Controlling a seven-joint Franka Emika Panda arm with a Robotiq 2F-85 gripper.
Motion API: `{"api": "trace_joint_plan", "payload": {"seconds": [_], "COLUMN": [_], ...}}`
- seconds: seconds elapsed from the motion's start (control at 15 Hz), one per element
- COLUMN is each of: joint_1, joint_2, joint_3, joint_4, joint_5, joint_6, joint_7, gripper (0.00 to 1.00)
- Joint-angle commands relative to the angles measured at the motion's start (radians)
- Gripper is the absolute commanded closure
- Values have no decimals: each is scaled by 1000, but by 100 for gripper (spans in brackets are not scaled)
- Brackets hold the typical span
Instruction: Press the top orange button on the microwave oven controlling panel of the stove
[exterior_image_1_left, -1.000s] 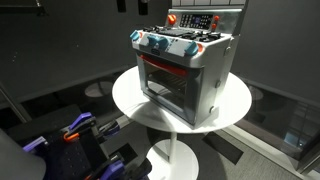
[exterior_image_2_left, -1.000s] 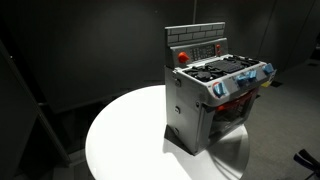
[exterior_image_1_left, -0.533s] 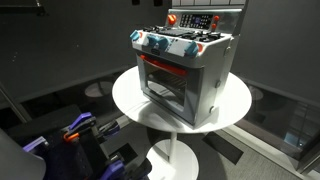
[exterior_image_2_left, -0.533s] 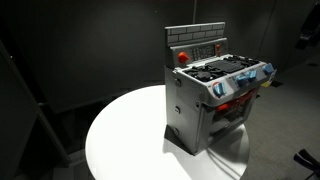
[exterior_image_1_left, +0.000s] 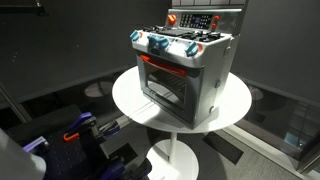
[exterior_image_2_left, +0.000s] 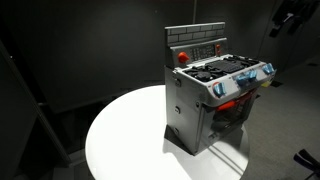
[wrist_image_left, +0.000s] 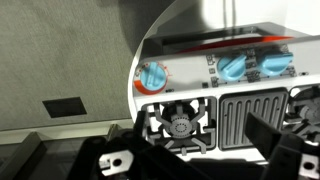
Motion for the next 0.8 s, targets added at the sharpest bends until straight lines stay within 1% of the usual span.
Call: {"api": "trace_joint_plan", "payload": {"seconds": [0.0, 0.47, 0.73], "joint_1": [-23, -12, 9], "joint_2": [119, 308, 390], "joint_3": [15, 13, 6], "joint_4": [103, 246, 334], "joint_5": [-66, -159, -181], "joint_6": [54, 162, 166], "joint_7": [110, 309, 372], "gripper": [0, 0, 0]}}
